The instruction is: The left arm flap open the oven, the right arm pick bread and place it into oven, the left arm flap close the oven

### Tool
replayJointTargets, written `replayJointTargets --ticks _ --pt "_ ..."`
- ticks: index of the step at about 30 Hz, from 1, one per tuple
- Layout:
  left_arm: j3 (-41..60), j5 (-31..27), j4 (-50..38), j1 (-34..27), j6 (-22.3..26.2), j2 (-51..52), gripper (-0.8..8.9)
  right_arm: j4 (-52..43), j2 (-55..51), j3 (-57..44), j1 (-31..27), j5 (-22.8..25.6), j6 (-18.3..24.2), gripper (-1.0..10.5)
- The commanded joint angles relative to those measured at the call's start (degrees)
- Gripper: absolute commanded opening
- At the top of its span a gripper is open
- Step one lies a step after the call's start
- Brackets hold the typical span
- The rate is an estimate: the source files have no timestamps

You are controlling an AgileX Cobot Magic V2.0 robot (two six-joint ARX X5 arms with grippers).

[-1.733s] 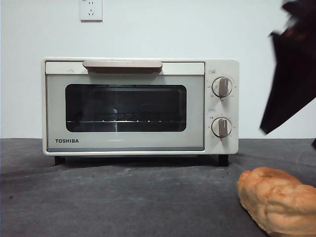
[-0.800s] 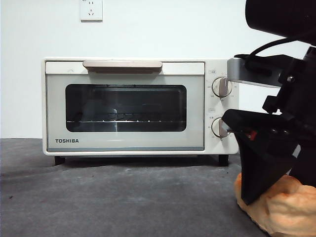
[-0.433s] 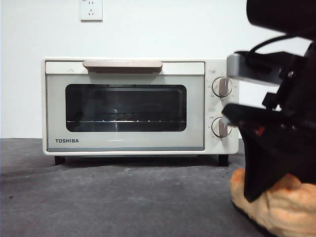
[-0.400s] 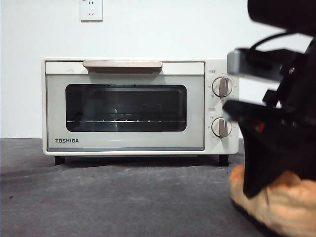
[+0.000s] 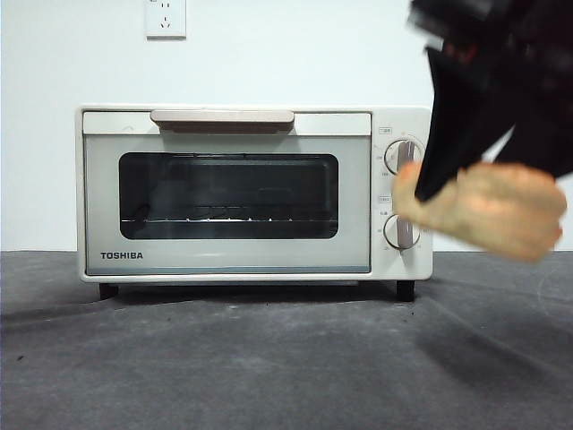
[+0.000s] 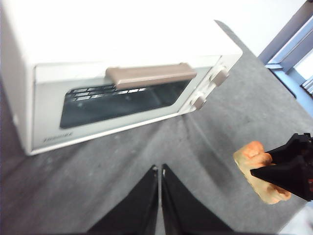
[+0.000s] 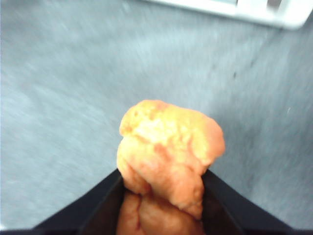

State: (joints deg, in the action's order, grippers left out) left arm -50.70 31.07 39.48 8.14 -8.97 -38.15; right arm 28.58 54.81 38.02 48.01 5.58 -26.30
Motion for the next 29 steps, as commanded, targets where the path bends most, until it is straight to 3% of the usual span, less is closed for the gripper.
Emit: replayJointTargets --ticks 1,12,29 --pt "-2.2 -1.9 -3.5 2.1 -1.8 -3.4 0.18 0.8 -1.4 2.6 0.6 0.0 1.8 1.9" --pt "-8.6 -10.4 -14.1 11.7 -1.5 -18.9 0.18 4.3 -5.4 7.1 0.6 0.1 3.2 1.9" --pt "-15.5 -22.6 -21.6 19.5 5.0 -36.7 0.18 5.6 -8.6 7.5 0.6 0.5 3.5 2.0"
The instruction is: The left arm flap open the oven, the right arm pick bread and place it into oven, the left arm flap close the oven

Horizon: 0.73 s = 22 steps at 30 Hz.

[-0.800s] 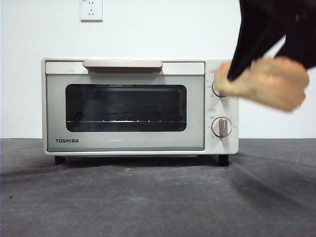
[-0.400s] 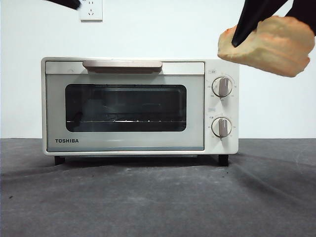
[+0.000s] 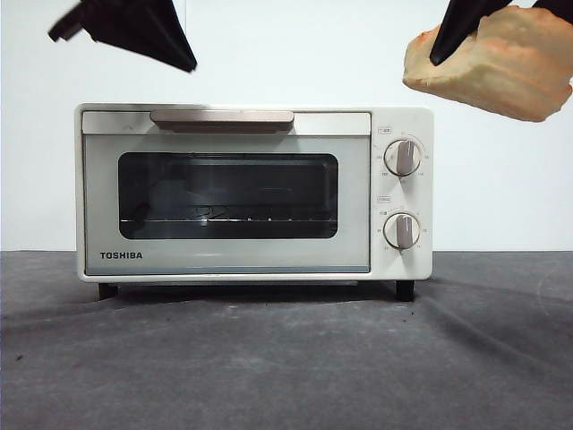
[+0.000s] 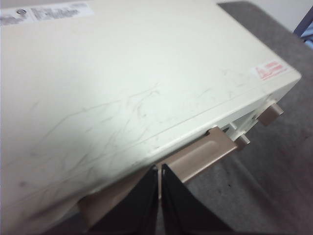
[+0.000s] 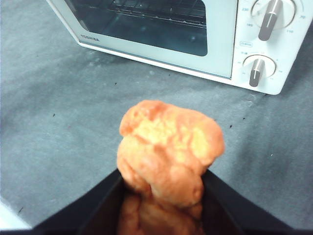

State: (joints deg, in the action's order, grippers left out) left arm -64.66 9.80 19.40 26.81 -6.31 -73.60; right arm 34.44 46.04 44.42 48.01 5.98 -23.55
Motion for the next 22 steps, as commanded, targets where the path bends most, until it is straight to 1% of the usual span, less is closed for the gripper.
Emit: replayJointTargets --ticks 1,5,9,22 --pt "-1.6 -2.3 -1.9 1.2 2.7 -1.7 0.18 -0.3 0.2 1.1 0.6 0.1 0.7 2.0" --pt "-1.6 -3.4 -2.9 2.0 2.9 -3.2 0.17 -0.3 0.2 1.1 0.6 0.1 1.0 2.0" --pt "-1.6 -3.9 -2.9 2.6 4.4 -4.8 0.17 -0.3 0.2 1.1 0.6 0.1 1.1 2.0" --pt "-1.6 -4.5 -2.3 2.9 4.8 -8.5 0.17 -0.1 0.2 1.1 0.6 0.1 1.1 2.0"
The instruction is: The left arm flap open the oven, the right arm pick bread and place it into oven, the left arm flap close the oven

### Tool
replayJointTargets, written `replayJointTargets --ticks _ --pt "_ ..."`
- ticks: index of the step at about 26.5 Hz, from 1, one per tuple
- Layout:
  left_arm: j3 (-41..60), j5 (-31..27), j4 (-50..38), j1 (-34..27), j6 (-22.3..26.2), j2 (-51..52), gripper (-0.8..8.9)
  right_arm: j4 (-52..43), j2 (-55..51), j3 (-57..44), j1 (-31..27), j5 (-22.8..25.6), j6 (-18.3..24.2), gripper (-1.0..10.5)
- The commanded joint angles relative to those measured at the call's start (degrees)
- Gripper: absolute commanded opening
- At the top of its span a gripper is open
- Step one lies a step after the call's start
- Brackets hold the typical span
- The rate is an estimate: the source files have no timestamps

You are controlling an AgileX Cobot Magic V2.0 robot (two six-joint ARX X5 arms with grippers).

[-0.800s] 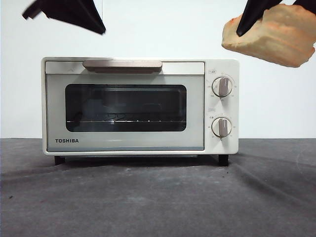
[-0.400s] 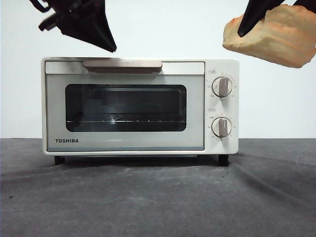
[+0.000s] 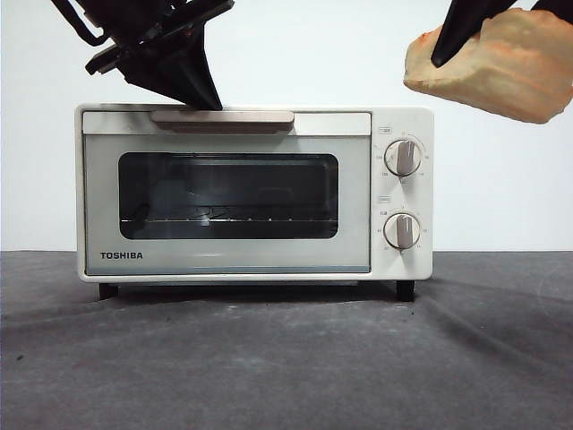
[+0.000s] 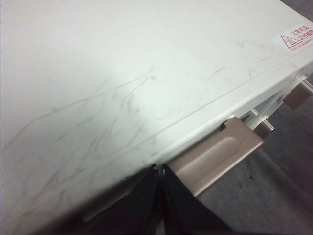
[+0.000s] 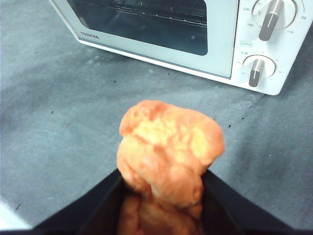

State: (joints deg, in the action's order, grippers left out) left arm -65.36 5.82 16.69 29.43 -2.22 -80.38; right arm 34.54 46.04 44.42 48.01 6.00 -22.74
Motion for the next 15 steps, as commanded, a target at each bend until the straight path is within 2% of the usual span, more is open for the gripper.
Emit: replayJointTargets --ticks 1,15 --pt "-0.9 -0.5 0.5 0.5 0.7 -1.7 0.17 -0.2 0.2 1.1 0.6 0.0 0.3 2.0" --pt "-0.9 -0.5 10.3 5.1 1.2 -1.7 0.16 -0.2 0.2 1.1 0.6 0.1 0.8 2.0"
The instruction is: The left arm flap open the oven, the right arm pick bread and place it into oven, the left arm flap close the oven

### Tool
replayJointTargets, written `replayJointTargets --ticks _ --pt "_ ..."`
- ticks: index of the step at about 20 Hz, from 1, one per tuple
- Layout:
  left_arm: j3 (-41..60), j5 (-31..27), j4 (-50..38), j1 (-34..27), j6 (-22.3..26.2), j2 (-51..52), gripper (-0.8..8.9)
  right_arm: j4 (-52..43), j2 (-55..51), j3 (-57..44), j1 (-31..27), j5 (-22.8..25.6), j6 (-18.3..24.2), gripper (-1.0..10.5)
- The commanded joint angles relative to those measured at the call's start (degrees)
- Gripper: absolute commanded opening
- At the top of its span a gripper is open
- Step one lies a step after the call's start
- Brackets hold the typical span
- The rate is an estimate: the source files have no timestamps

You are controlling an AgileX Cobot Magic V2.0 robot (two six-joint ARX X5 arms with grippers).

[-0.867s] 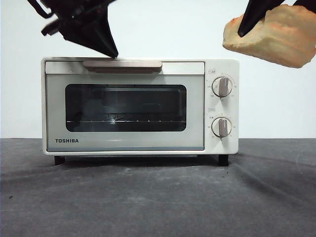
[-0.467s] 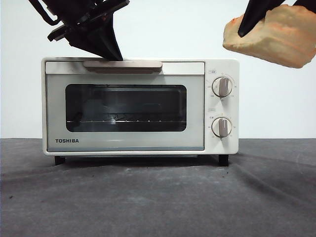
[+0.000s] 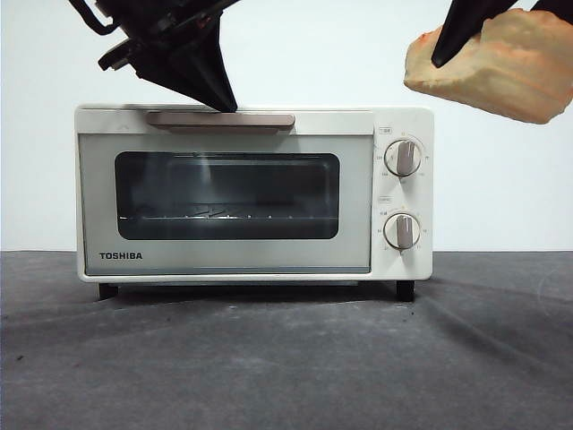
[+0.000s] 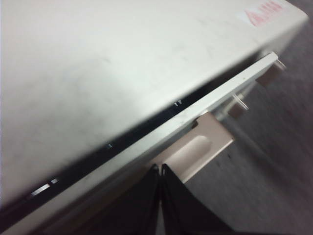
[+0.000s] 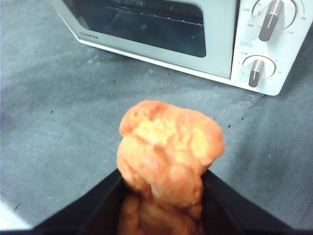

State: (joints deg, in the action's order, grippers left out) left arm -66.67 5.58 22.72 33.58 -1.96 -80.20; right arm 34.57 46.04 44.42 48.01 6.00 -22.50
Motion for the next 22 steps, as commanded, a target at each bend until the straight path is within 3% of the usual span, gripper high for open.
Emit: replayJointTargets --ticks 1,22 --pt "0.5 -0.3 5.1 1.3 0.9 -1.9 0.16 -0.2 0.2 1.1 0.6 0.1 0.5 2.0" --pt "0.5 -0.2 22.0 10.2 -1.8 -1.9 0.16 -0.2 0.2 1.1 0.6 0.5 0.9 2.0"
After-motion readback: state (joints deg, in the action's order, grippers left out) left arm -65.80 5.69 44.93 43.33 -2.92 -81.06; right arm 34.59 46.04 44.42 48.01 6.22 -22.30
